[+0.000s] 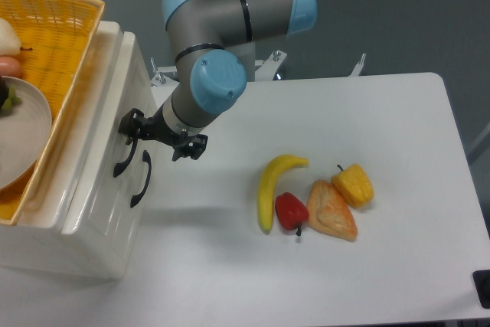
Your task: Slide open the top white drawer
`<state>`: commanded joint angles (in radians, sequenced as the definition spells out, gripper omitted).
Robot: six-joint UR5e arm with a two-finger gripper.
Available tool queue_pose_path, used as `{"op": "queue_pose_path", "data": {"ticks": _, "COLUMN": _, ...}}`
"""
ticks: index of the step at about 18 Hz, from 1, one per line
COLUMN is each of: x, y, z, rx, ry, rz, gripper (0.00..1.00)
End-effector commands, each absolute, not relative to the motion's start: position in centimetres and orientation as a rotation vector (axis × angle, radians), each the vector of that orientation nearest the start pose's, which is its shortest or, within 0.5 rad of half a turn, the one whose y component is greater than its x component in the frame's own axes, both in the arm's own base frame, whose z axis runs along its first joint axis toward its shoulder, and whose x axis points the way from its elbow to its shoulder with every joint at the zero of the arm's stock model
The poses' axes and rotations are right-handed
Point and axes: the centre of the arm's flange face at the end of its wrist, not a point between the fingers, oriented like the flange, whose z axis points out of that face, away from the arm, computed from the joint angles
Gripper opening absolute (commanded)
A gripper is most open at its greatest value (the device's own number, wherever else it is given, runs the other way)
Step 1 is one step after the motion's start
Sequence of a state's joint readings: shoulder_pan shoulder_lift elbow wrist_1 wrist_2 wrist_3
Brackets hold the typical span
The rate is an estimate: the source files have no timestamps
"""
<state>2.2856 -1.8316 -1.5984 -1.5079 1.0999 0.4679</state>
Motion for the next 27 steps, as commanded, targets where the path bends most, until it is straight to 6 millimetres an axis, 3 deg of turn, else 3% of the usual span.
{"op": "queue_pose_path", "data": {"ticks": 27, "x": -24.41, "y": 54.56, "z": 35.66, "rx": -2.954, "ry": -0.374, "rz": -0.715, "gripper": 1.00}}
